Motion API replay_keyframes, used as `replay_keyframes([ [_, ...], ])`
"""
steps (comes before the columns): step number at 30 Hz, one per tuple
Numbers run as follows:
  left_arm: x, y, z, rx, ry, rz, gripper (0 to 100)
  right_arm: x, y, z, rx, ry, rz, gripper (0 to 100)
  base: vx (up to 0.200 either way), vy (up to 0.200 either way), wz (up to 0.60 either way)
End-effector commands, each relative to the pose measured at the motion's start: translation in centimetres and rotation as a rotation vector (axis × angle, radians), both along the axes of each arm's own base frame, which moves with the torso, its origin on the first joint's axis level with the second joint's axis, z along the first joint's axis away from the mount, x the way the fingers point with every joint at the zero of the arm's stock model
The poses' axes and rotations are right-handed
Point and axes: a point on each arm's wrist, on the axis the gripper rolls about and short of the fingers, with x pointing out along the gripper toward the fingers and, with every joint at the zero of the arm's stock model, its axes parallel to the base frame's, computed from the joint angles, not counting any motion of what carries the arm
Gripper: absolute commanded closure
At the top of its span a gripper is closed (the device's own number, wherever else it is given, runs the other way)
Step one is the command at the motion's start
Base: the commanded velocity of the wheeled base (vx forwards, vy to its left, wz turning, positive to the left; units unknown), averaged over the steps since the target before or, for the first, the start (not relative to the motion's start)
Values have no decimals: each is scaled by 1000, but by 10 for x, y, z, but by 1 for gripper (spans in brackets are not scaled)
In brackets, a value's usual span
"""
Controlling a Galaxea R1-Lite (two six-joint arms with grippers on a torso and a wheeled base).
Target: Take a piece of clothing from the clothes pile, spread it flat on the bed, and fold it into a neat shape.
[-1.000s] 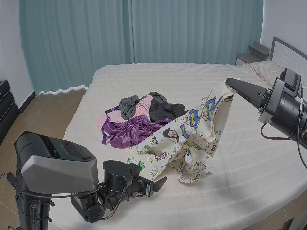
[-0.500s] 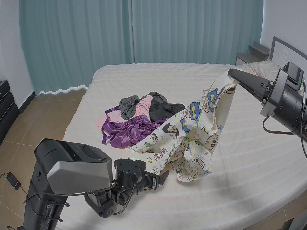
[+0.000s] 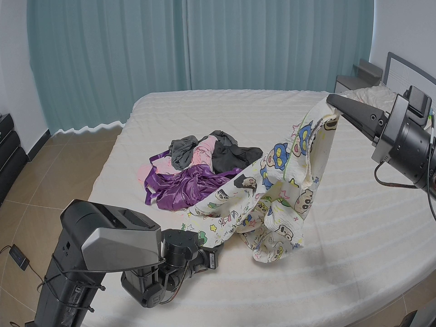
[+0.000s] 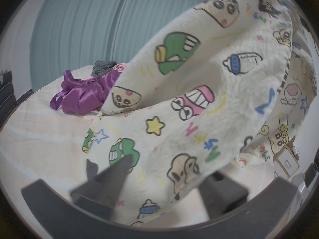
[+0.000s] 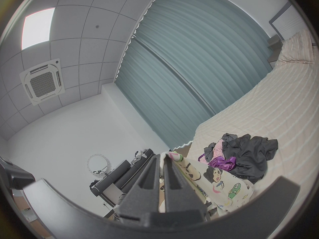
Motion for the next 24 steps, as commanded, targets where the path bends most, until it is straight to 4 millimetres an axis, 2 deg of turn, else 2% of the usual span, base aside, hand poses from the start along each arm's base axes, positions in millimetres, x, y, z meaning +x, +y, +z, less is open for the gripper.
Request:
replay_keyframes([
  [1, -8, 17, 16, 5, 12, 33, 100, 6, -4, -7, -18, 22, -34, 100, 0, 0, 0],
  [2, -9, 18, 17, 5, 12, 35, 100, 6, -4, -8, -19, 23, -35, 100, 0, 0, 0],
  [5, -18, 31, 46, -19, -16, 70, 100, 11, -11, -18, -40, 53, -71, 100, 0, 0, 0],
  [7, -19, 35, 59, -38, -40, 107, 100, 13, -13, -23, -51, 68, -84, 100, 0, 0, 0],
  [12, -24, 48, 109, -156, -142, 226, 100, 16, -21, -37, -77, 112, -126, 100, 0, 0, 0],
  [14, -27, 51, 119, -170, -160, 230, 100, 17, -22, -41, -86, 125, -130, 100, 0, 0, 0],
  [20, -35, 60, 164, -241, -292, 315, 100, 24, -25, -52, -104, 162, -159, 100, 0, 0, 0],
  [22, -35, 60, 164, -241, -292, 315, 100, 24, -25, -52, -104, 162, -159, 100, 0, 0, 0],
  [23, -41, 69, 188, -268, -353, 331, 100, 26, -28, -49, -99, 155, -174, 100, 0, 0, 0],
  [24, -42, 70, 193, -272, -367, 333, 100, 27, -28, -49, -100, 156, -176, 100, 0, 0, 0],
])
